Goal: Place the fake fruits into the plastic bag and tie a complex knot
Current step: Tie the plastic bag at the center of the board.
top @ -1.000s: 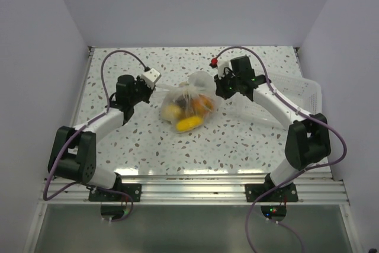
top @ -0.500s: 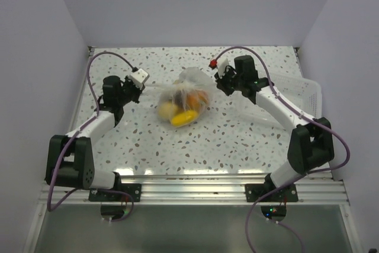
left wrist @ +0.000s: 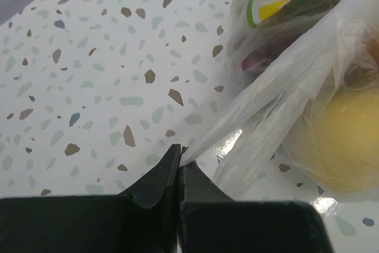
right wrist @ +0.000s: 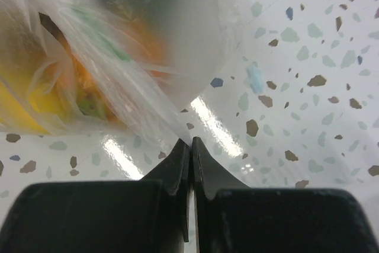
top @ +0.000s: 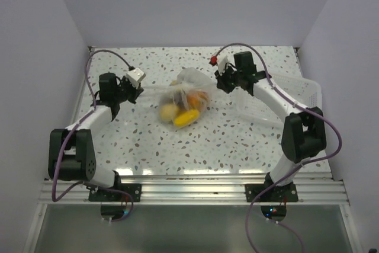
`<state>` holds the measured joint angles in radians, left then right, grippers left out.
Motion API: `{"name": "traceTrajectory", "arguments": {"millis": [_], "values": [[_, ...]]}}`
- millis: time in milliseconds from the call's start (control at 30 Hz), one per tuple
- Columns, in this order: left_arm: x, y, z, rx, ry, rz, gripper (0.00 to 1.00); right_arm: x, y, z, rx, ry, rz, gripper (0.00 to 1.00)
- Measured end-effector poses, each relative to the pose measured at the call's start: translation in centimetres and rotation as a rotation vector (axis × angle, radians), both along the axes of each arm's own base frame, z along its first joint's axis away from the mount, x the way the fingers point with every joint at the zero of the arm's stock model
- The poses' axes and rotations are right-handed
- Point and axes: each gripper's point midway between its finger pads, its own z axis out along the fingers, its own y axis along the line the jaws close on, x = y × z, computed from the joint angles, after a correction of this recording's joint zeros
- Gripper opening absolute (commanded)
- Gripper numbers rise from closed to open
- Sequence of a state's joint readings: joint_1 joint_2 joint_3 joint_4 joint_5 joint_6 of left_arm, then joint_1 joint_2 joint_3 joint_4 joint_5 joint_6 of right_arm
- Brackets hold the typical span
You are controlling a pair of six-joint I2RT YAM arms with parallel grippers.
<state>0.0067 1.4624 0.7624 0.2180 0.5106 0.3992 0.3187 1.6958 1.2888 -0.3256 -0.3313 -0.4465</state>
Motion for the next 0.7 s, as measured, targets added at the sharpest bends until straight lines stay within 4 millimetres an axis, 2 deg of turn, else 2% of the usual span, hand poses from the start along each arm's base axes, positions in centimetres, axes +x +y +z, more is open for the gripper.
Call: {"name": "traceTrajectory", "arguments": {"millis": [67, 100, 233, 300, 333, 400, 467, 500, 600, 667, 700], "values": [[0.7, 0.0, 1.6, -0.012, 0.001, 0.006, 0.00, 0.6, 0.2, 1.8, 0.011, 0.003, -0.014, 0.00], [1.3, 0.0, 3.0, -0.023, -0.008, 0.014, 0.00, 1.0, 0.3, 3.1, 0.018, -0.007, -0.022, 0.00], [4.3, 0.3, 10.6, -0.056, -0.123, 0.049, 0.00, 3.2, 0.7, 9.8, 0.064, -0.111, -0.066, 0.00], [4.9, 0.6, 13.8, -0.064, -0.188, 0.061, 0.00, 4.1, 0.8, 12.7, 0.089, -0.174, -0.076, 0.00], [4.9, 0.6, 15.0, -0.066, -0.216, 0.062, 0.00, 4.3, 0.9, 13.4, 0.096, -0.190, -0.077, 0.00], [4.6, 0.7, 16.1, -0.066, -0.240, 0.064, 0.00, 4.5, 1.0, 13.7, 0.102, -0.200, -0.077, 0.00], [4.3, 0.7, 15.1, -0.065, -0.226, 0.065, 0.00, 4.5, 1.1, 12.1, 0.094, -0.172, -0.076, 0.00], [4.1, 0.7, 13.9, -0.064, -0.205, 0.067, 0.00, 4.5, 1.1, 11.0, 0.088, -0.151, -0.074, 0.00], [3.0, 0.8, 8.4, -0.060, -0.082, 0.075, 0.00, 4.2, 1.4, 5.5, 0.060, -0.036, -0.069, 0.00], [2.1, 0.8, 4.1, -0.057, 0.017, 0.081, 0.00, 3.7, 1.5, 1.2, 0.035, 0.062, -0.069, 0.09], [1.6, 0.8, 2.4, -0.055, 0.060, 0.084, 0.05, 3.5, 1.5, -0.4, 0.026, 0.104, -0.070, 0.18]]}}
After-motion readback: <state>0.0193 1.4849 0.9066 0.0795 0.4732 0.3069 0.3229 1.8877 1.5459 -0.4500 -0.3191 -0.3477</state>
